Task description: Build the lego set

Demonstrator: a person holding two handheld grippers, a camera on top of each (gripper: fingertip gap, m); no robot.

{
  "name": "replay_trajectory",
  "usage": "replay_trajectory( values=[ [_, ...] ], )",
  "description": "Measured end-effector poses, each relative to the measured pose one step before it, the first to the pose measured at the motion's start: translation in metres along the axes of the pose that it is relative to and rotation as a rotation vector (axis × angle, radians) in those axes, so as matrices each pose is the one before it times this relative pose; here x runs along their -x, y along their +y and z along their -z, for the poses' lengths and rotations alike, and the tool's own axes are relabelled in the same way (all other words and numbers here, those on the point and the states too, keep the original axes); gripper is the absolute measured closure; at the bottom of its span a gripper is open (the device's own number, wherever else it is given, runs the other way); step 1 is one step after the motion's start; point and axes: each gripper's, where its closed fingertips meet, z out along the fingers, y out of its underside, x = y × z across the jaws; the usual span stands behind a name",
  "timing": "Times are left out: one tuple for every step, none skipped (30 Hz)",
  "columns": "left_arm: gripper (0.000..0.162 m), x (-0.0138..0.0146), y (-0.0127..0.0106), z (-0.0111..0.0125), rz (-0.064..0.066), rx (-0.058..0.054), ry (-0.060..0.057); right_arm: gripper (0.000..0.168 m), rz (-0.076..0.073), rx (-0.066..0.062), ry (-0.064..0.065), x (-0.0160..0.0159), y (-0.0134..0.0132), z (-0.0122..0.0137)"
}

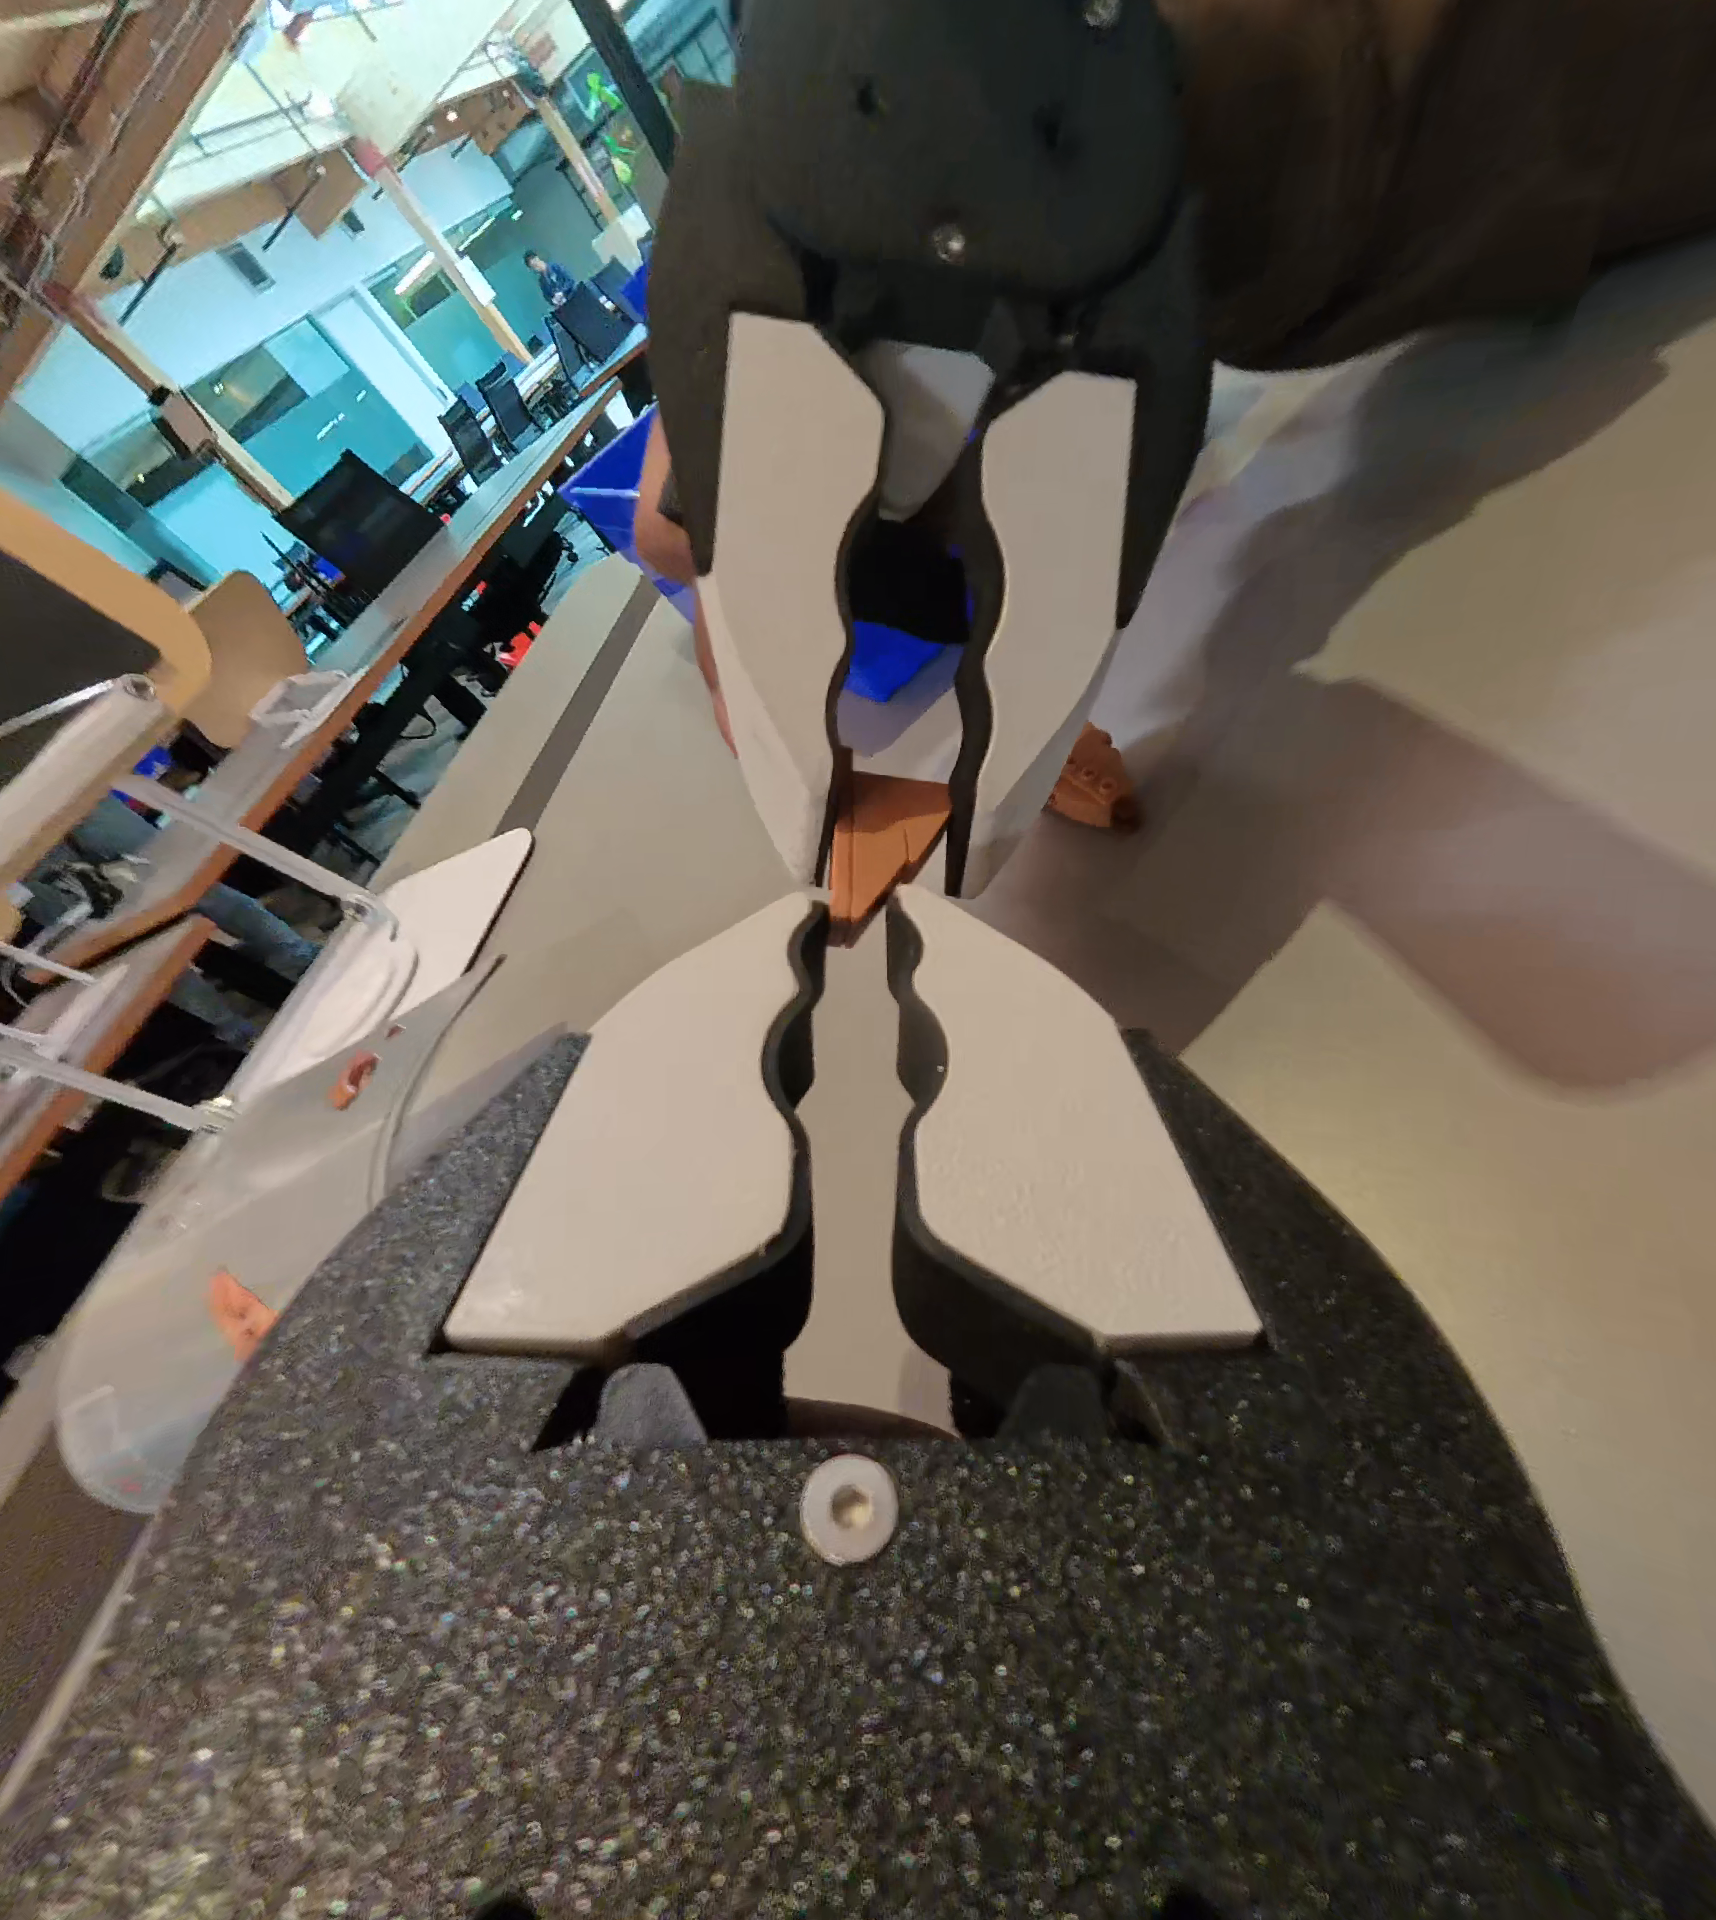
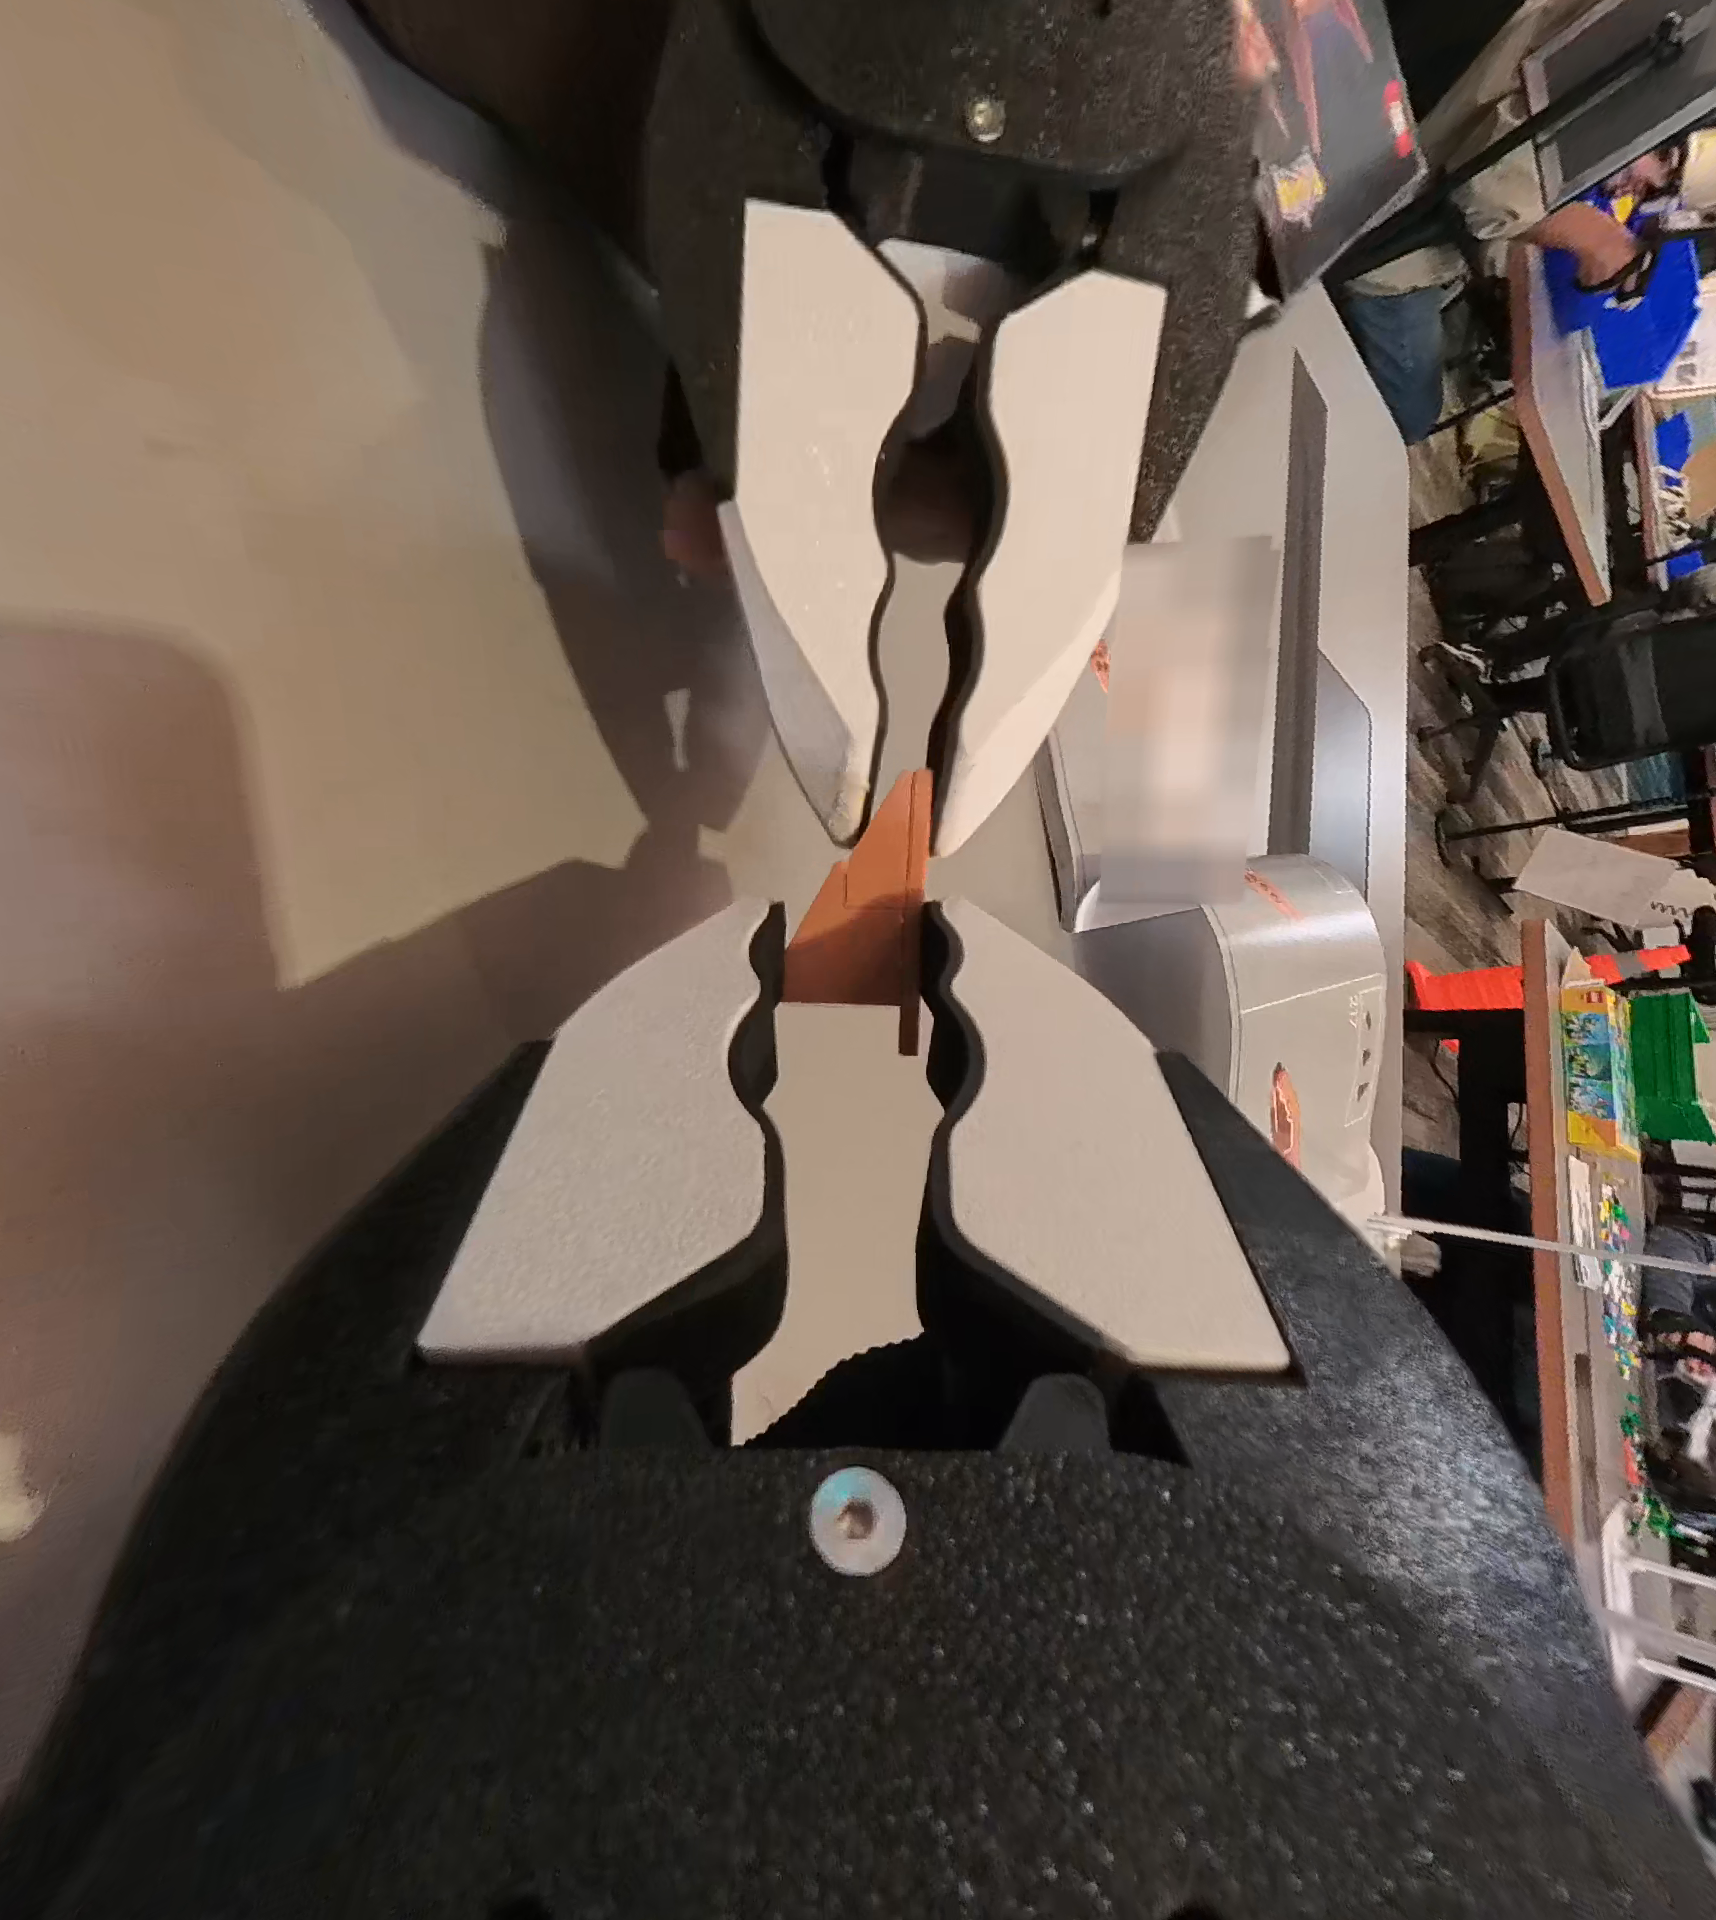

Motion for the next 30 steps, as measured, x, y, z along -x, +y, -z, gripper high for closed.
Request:
replay_trajectory(
  values=[
    [0.150, 0.00141, 0.00131, 0.00071, 0.0340, -0.0036, -0.0021, 0.143, -0.0095, 0.0064, 0.0097, -0.00189, 0.00171, -0.00003],
    [0.145, 0.00267, 0.00246, 0.00099, 0.0348, 0.0043, -0.0059, 0.143, 0.0017, 0.0097, 0.0173, -0.00280, 0.00244, 0.00006],
    [0.138, 0.00285, 0.00203, 0.00060, 0.0521, 0.0023, -0.0008, 0.143, -0.0011, 0.0038, 0.0099, -0.00192, 0.00159, 0.00041],
    [0.133, 0.00213, -0.00021, 0.00046, 0.0710, -0.0090, 0.0106, 0.143, -0.0094, -0.0023, 0.0059, -0.00167, 0.00065, 0.00060],
    [0.130, 0.00187, -0.00152, 0.00005, 0.0774, -0.0149, 0.0129, 0.143, -0.0087, -0.0045, 0.0041, -0.00118, 0.00010, 0.00040],
    [0.127, 0.00137, -0.00221, -0.00063, 0.0771, -0.0157, 0.0132, 0.144, -0.0017, -0.0013, 0.0037, -0.00080, -0.00001, 0.00007],
    [0.125, 0.00013, -0.00202, -0.00136, 0.0744, -0.0122, 0.0152, 0.143, 0.0046, -0.0004, 0.0019, 0.00009, -0.00017, -0.00008],
    [0.124, -0.00165, -0.00162, -0.00205, 0.0657, -0.0068, 0.0214, 0.143, 0.0053, 0.0003, 0.0036, -0.00006, -0.00036, -0.00031],
    [0.123, -0.00265, -0.00066, -0.00268, 0.0539, 0.0006, 0.0216, 0.143, 0.0044, 0.0008, 0.0005, 0.00045, -0.00041, -0.00049],
    [0.123, -0.00293, 0.00041, -0.00285, 0.0396, 0.0077, 0.0193, 0.143, 0.0028, -0.0011, -0.0024, 0.00092, -0.00054, -0.00055],
    [0.123, -0.00094, 0.00122, -0.00258, 0.0295, 0.0091, 0.0042, 0.143, 0.0018, -0.0020, -0.0018, 0.00083, -0.00047, -0.00054],
    [0.125, -0.00023, 0.00113, -0.00231, 0.0290, 0.0052, 0.0019, 0.143, 0.0013, 0.0017, 0.0005, 0.00046, -0.00009, -0.00067],
    [0.127, -0.00074, 0.00150, -0.00199, 0.0353, 0.0079, 0.0091, 0.143, 0.0031, 0.0014, 0.0002, 0.00028, -0.00019, -0.00049],
    [0.129, -0.00063, 0.00109, -0.00131, 0.0342, 0.0073, 0.0113, 0.143, 0.0047, 0.0020, -0.0010, 0.00058, -0.00004, -0.00026],
    [0.134, -0.00153, 0.00038, -0.00056, 0.0275, 0.0003, 0.0167, 0.143, 0.0058, 0.0052, 0.0074, -0.00092, 0.00075, 0.00010],
    [0.137, -0.00086, 0.00018, -0.00034, 0.0229, -0.0007, 0.0098, 0.143, -0.0002, 0.0022, 0.0023, -0.00057, 0.00044, 0.00012],
    [0.138, -0.00053, 0.00024, -0.00059, 0.0220, 0.0014, 0.0071, 0.143, -0.0014, 0.0008, -0.0027, 0.00015, 0.00037, 0.00009],
    [0.139, -0.00059, 0.00058, -0.00045, 0.0144, 0.0043, 0.0056, 0.143, 0.0045, -0.0008, -0.0023, 0.00065, 0.00017, 0.00008],
    [0.140, -0.00002, 0.00036, -0.00019, 0.0071, 0.0015, 0.0012, 0.143, 0.0056, -0.0020, 0.0005, 0.00027, -0.00007, 0.00000],
    [0.144, 0.00155, 0.00058, -0.00021, 0.0120, 0.0019, -0.0074, 0.143, 0.0032, -0.0053, -0.0011, 0.00050, -0.00098, 0.00006],
    [0.145, -0.00060, 0.00011, 0.00001, 0.0162, -0.0005, 0.0094, 0.143, 0.0037, 0.0017, 0.0016, 0.00000, -0.00031, -0.00013],
    [0.145, -0.00046, -0.00004, 0.00013, 0.0203, -0.0006, 0.0091, 0.143, 0.0067, 0.0009, 0.0033, -0.00012, -0.00042, 0.00002],
    [0.146, -0.00070, 0.00021, 0.00015, 0.0221, 0.0007, 0.0111, 0.143, 0.0051, 0.0014, 0.0028, -0.00014, -0.00062, 0.00015],
    [0.146, -0.00086, 0.00065, -0.00029, 0.0219, 0.0039, 0.0123, 0.143, 0.0030, -0.0006, 0.0054, -0.00048, -0.00073, 0.00014],
    [0.146, -0.00074, 0.00071, -0.00055, 0.0177, 0.0037, 0.0081, 0.143, 0.0049, 0.0010, 0.0024, -0.00007, -0.00056, 0.00006],
    [0.146, 0.00011, 0.00017, -0.00047, 0.0138, 0.0010, 0.0003, 0.143, 0.0067, 0.0048, 0.0023, 0.00002, 0.00017, -0.00011],
    [0.146, -0.00007, 0.00039, -0.00028, 0.0097, 0.0021, 0.0009, 0.143, 0.0061, 0.0025, 0.0016, 0.00017, 0.00014, -0.00004],
    [0.147, -0.00020, 0.00025, -0.00026, 0.0075, 0.0011, 0.0035, 0.143, 0.0020, 0.0009, 0.0013, -0.00004, -0.00008, -0.00011],
    [0.147, -0.00038, -0.00012, 0.00009, 0.0058, -0.0014, 0.0050, 0.143, 0.0001, 0.0010, 0.0023, -0.00019, 0.00006, -0.00020],
    [0.150, -0.00063, -0.00079, 0.00025, 0.0084, -0.0056, 0.0070, 0.143, 0.0027, 0.0027, 0.0083, -0.00098, 0.00051, -0.00038]
  ],
)
